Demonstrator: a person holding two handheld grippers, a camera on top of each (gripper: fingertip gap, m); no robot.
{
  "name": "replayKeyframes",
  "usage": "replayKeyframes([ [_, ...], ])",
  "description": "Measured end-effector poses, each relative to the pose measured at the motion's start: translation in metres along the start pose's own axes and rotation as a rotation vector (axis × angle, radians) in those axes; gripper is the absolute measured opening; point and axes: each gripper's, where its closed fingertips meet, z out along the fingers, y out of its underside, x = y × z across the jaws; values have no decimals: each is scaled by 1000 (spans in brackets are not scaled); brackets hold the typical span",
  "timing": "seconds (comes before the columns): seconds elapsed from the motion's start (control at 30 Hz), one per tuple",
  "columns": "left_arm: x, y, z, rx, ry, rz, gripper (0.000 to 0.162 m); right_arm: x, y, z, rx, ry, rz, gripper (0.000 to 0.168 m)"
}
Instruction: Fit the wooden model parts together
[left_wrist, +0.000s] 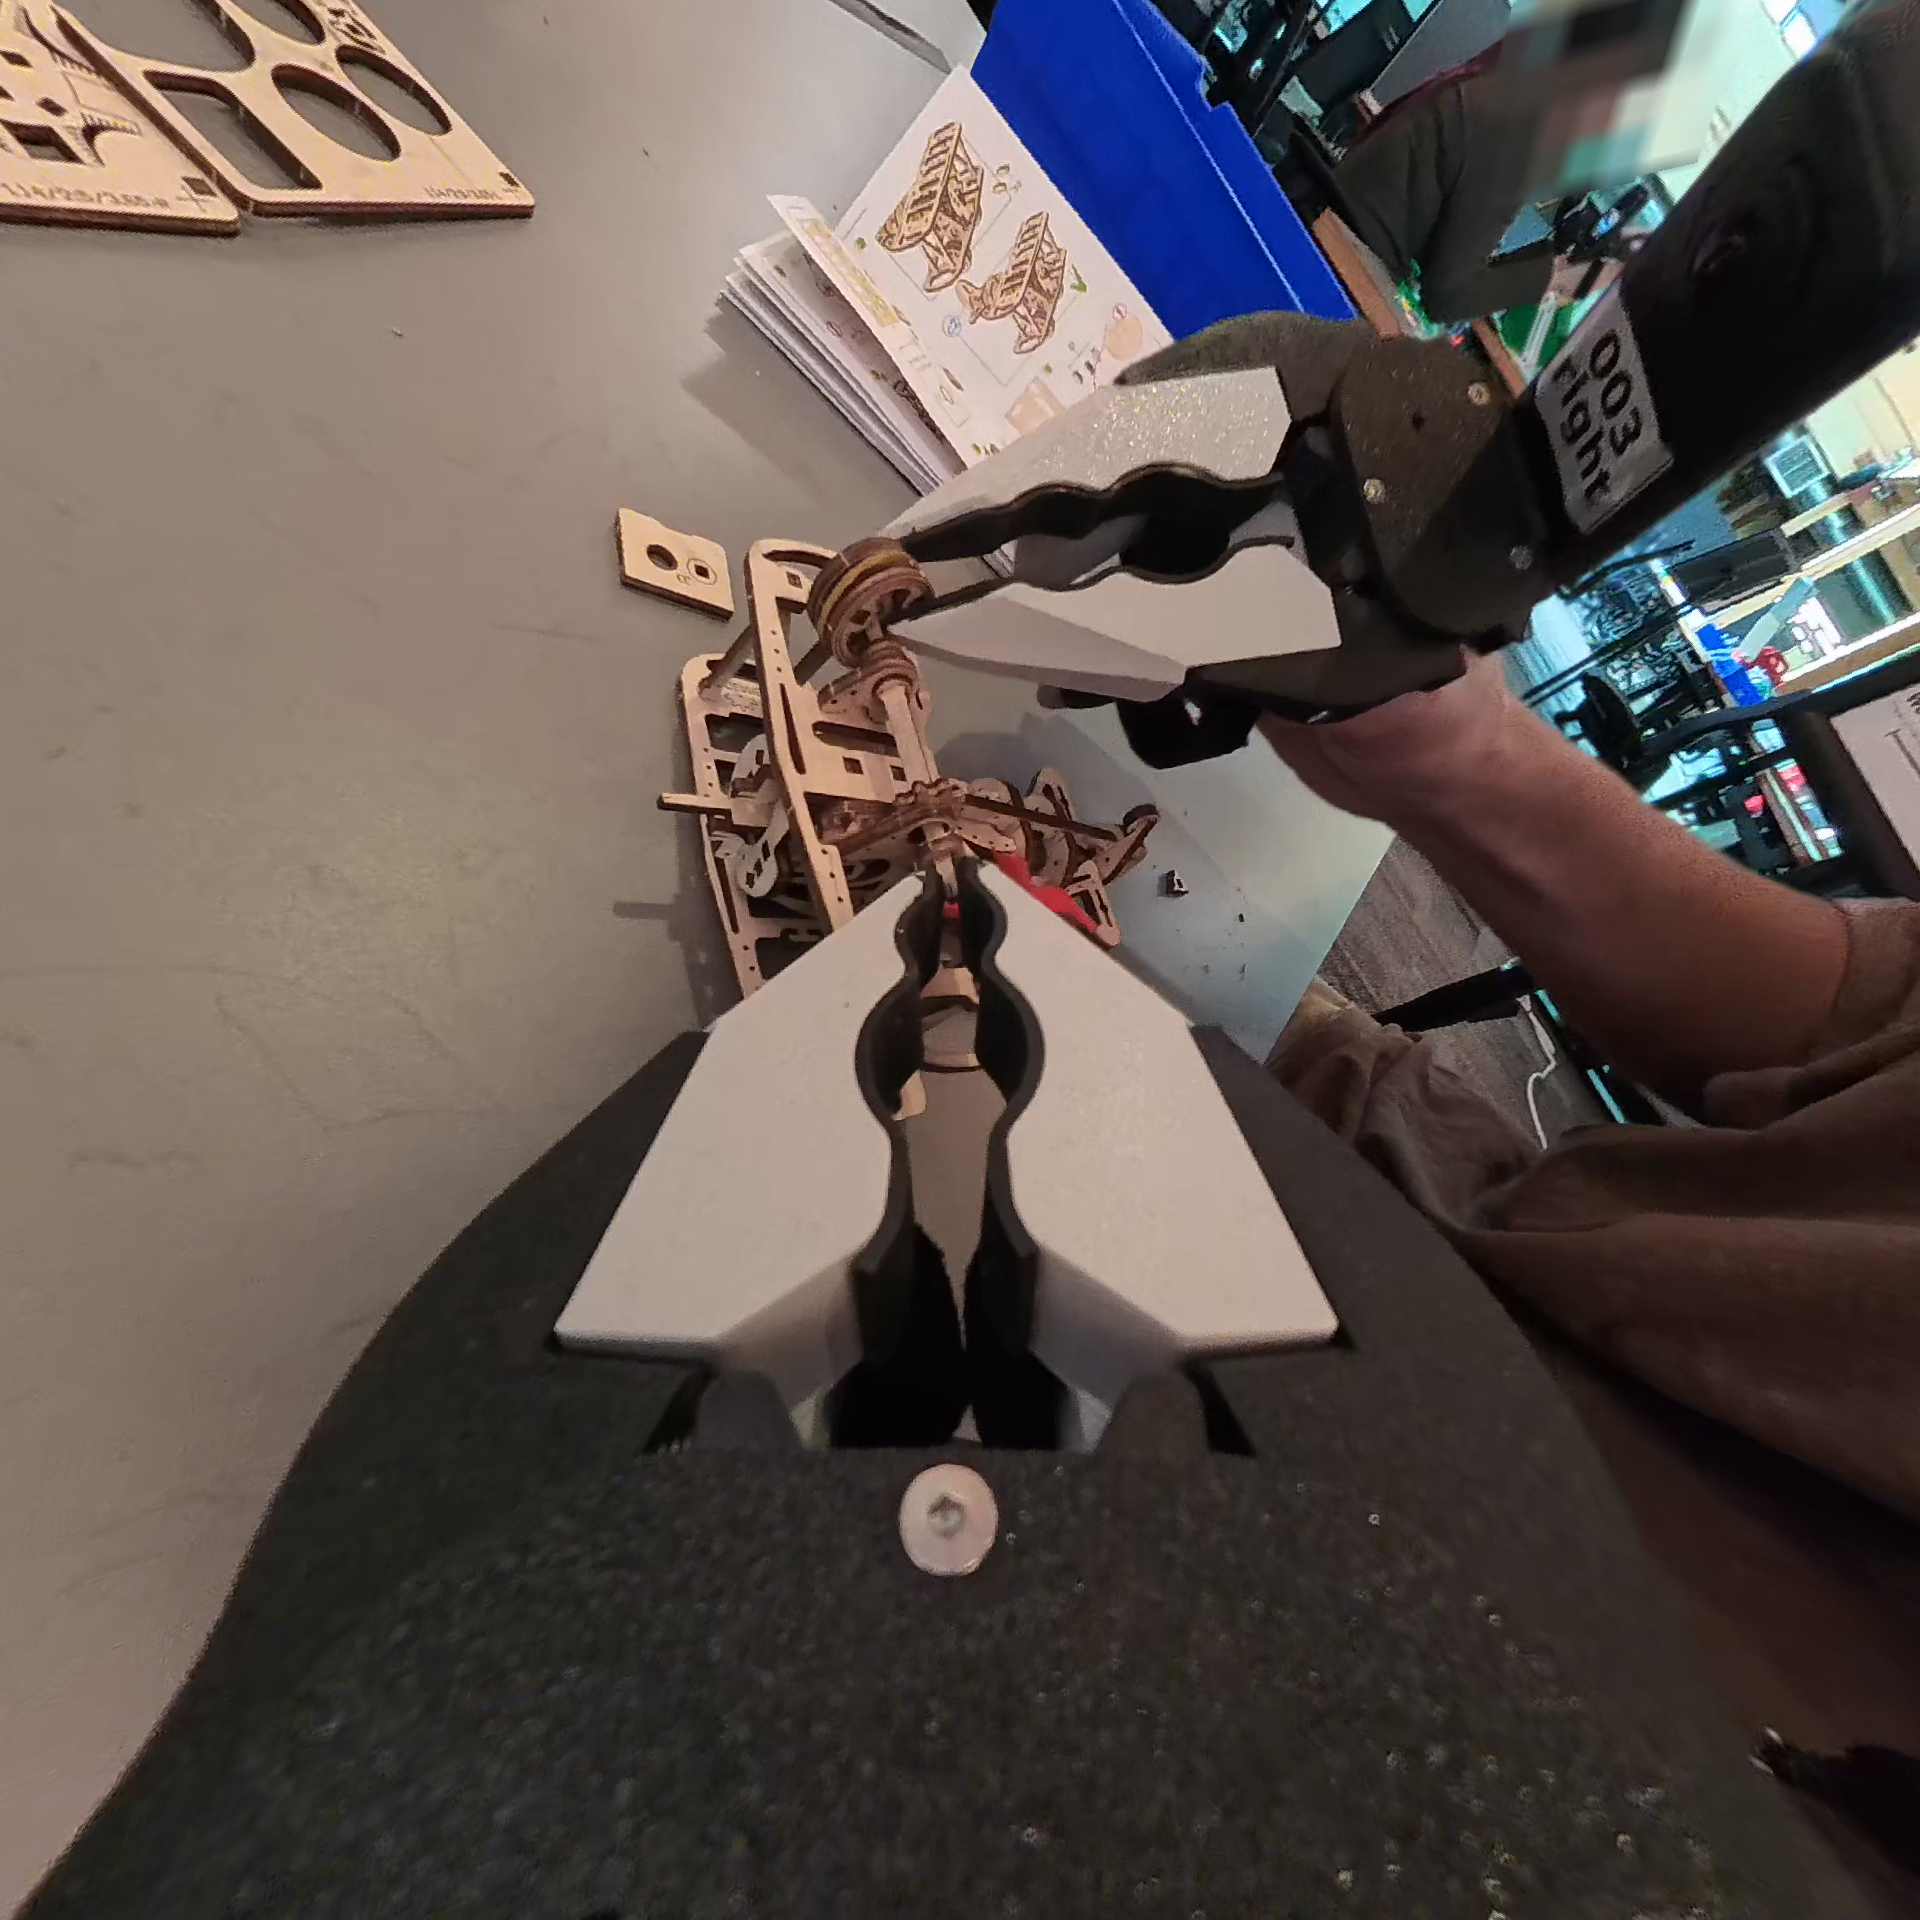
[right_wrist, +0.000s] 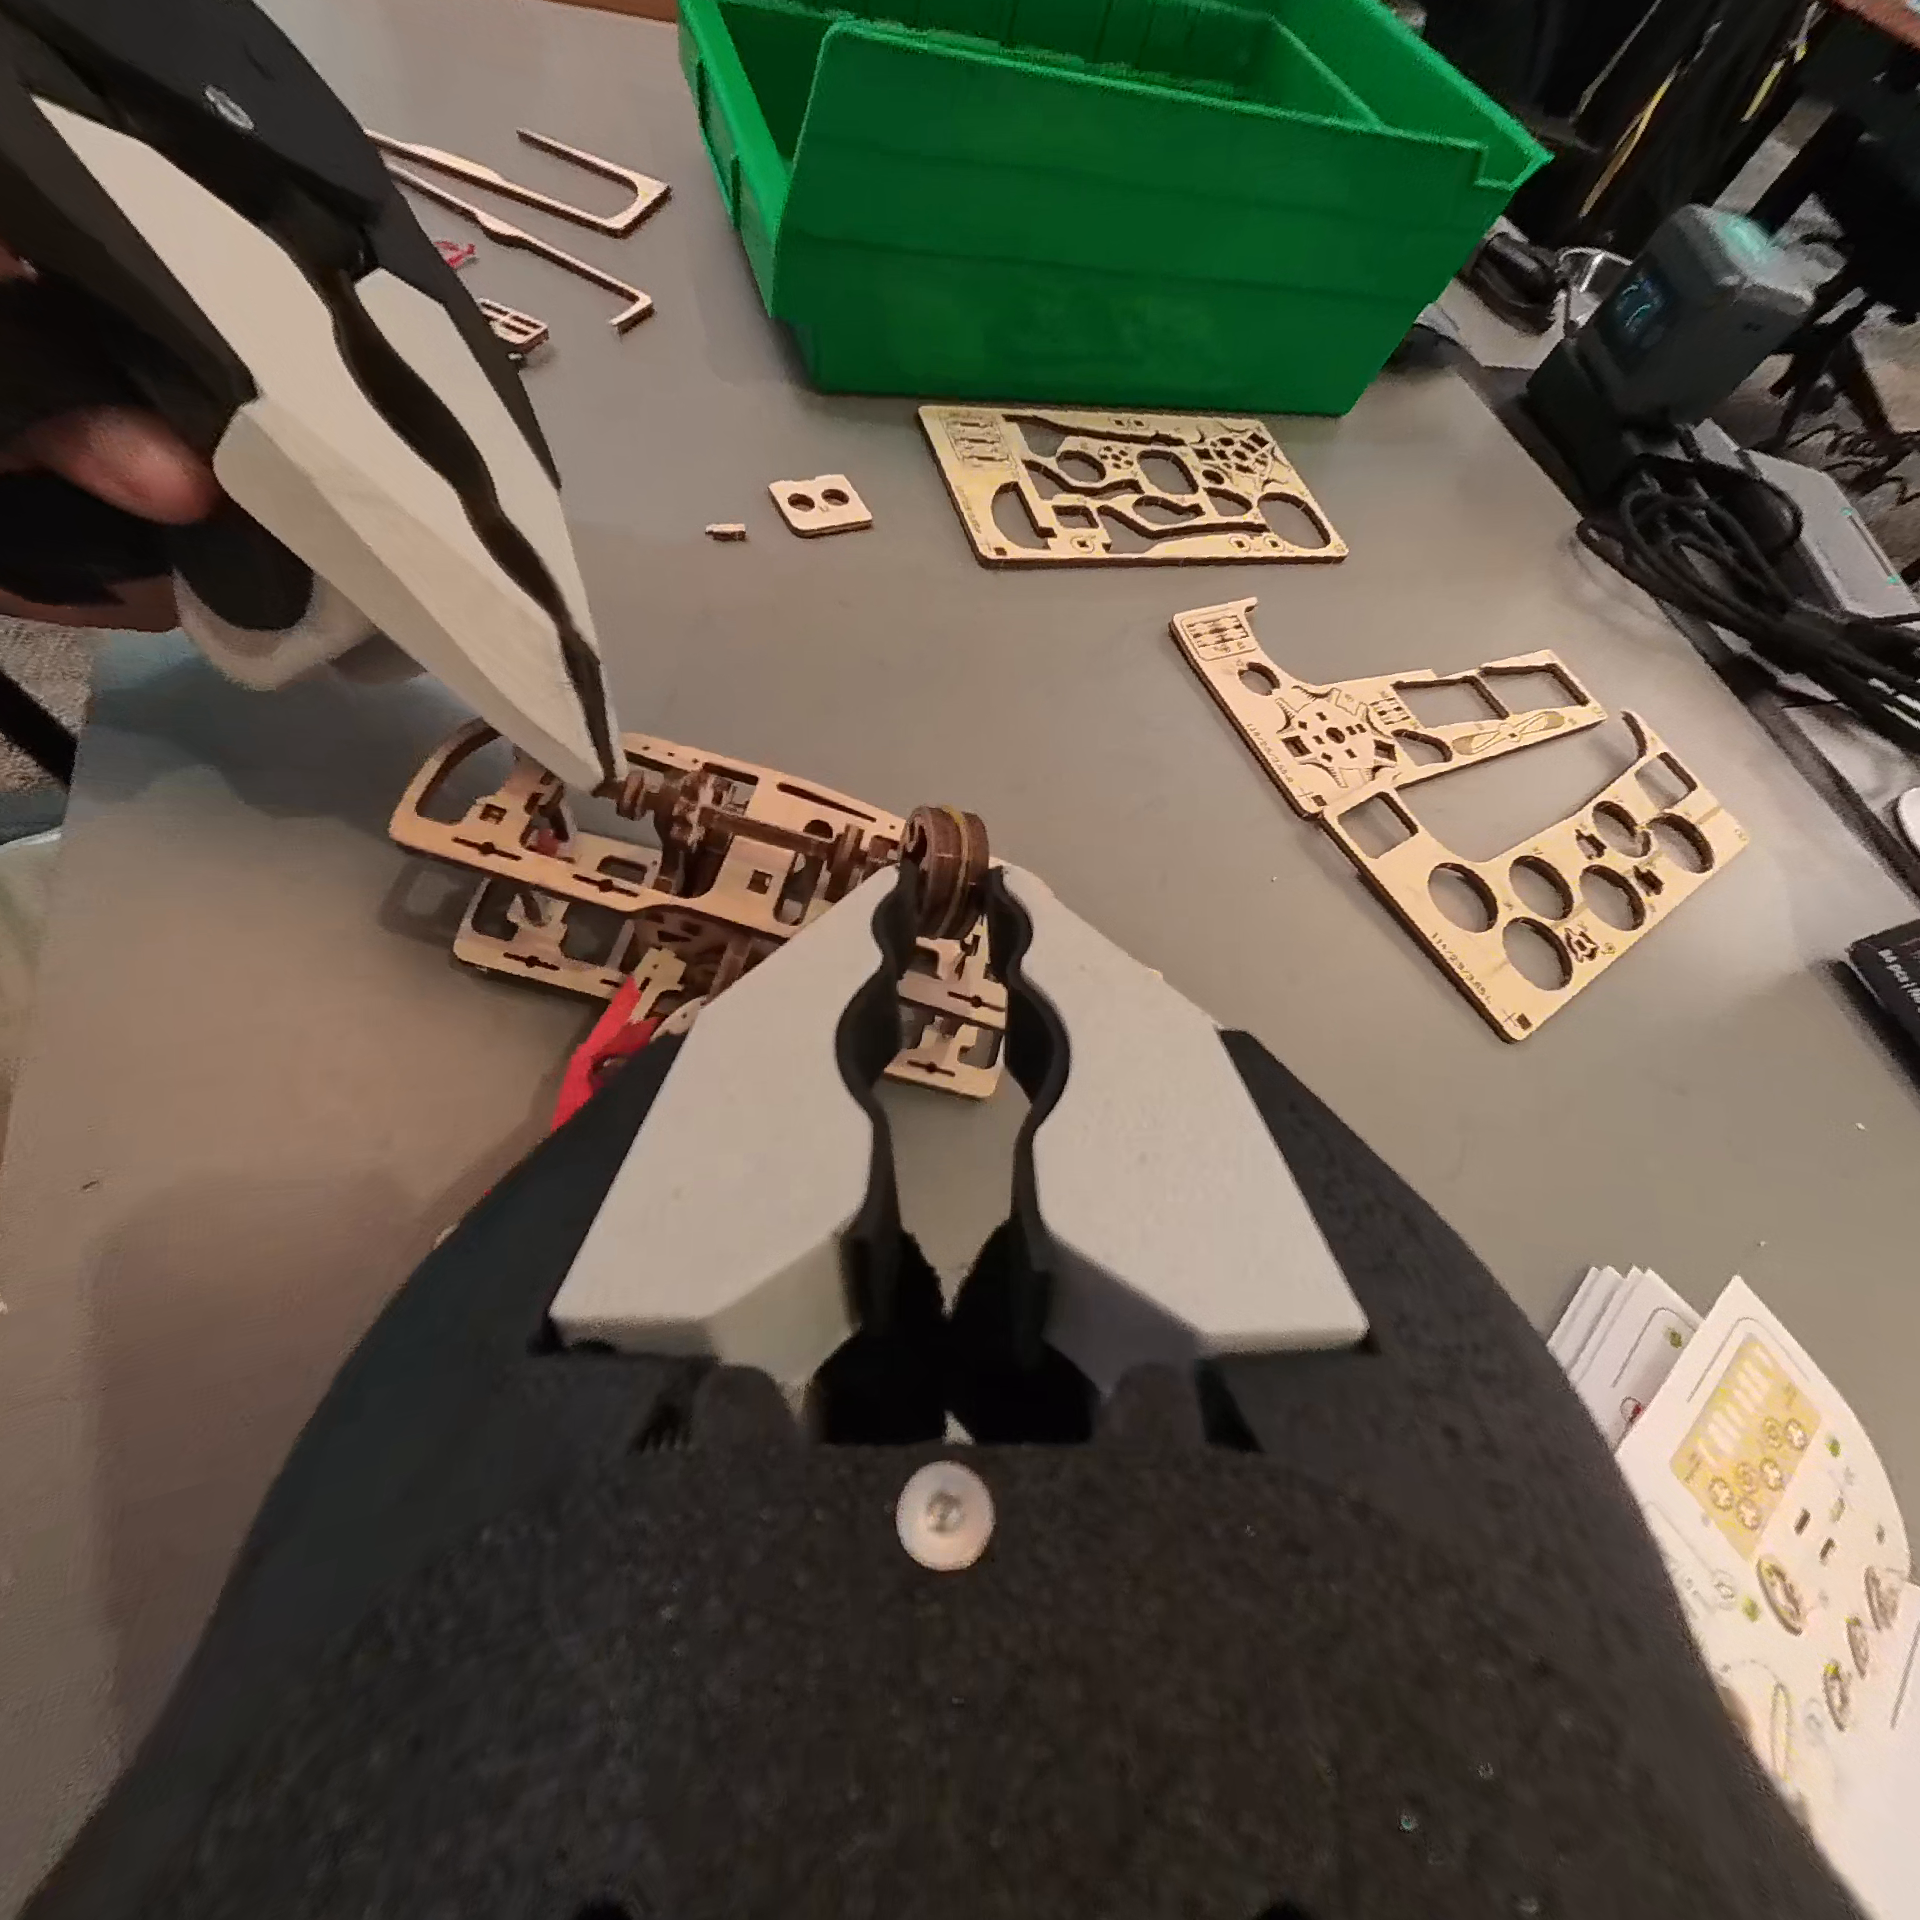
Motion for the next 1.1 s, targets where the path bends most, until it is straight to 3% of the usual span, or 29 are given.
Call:
replayKeyframes([
  [0.4,0,1,0,-3,-17,40,0,-1,2,-1,-122,-97,18,12],
  [1.1,1,-2,1,41,47,-79,0,-3,0,-3,53,-148,199,10],
])
